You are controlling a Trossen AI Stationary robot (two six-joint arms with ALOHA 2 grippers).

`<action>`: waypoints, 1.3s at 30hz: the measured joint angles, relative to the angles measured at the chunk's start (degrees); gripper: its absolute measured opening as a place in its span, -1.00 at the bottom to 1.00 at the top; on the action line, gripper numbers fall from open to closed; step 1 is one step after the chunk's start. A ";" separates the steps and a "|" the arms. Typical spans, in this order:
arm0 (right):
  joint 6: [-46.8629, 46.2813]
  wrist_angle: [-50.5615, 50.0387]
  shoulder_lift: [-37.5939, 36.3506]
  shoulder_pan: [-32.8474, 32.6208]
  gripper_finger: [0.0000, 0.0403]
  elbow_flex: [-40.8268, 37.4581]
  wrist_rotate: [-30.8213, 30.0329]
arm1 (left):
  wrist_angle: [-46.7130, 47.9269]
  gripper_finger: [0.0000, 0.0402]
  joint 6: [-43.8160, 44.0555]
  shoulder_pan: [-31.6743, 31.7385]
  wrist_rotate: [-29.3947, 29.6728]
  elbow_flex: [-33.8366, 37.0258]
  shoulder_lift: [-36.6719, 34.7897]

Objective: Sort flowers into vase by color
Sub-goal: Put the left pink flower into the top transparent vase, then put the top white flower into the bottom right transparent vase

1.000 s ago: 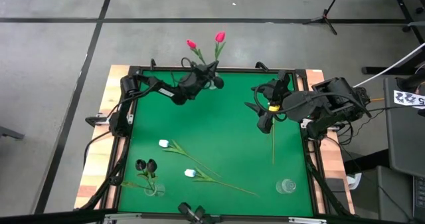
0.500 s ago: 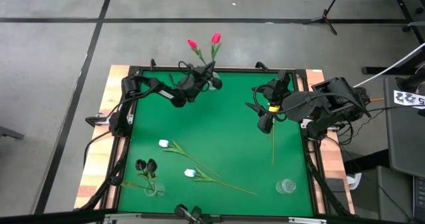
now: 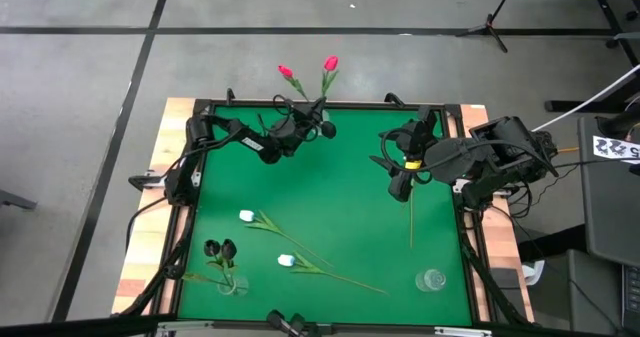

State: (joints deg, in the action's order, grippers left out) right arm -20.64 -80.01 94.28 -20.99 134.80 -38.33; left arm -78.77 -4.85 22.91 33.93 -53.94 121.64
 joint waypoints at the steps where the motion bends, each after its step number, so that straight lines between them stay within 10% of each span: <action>1: 0.00 0.00 0.00 0.00 0.20 0.00 0.22 | -0.12 -0.94 -0.28 -0.02 0.00 0.00 0.03; 20: -0.02 -1.11 0.00 0.00 0.20 0.00 1.49 | 0.38 -0.90 -9.20 0.18 -4.90 0.11 0.14; 39: -3.78 -5.95 0.00 0.00 0.20 0.00 -0.06 | 0.41 0.10 -8.63 -0.06 -4.98 0.12 -1.28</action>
State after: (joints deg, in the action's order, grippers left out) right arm -24.42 -85.95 94.28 -20.99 134.80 -38.40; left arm -78.36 -13.47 22.85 28.95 -53.81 120.36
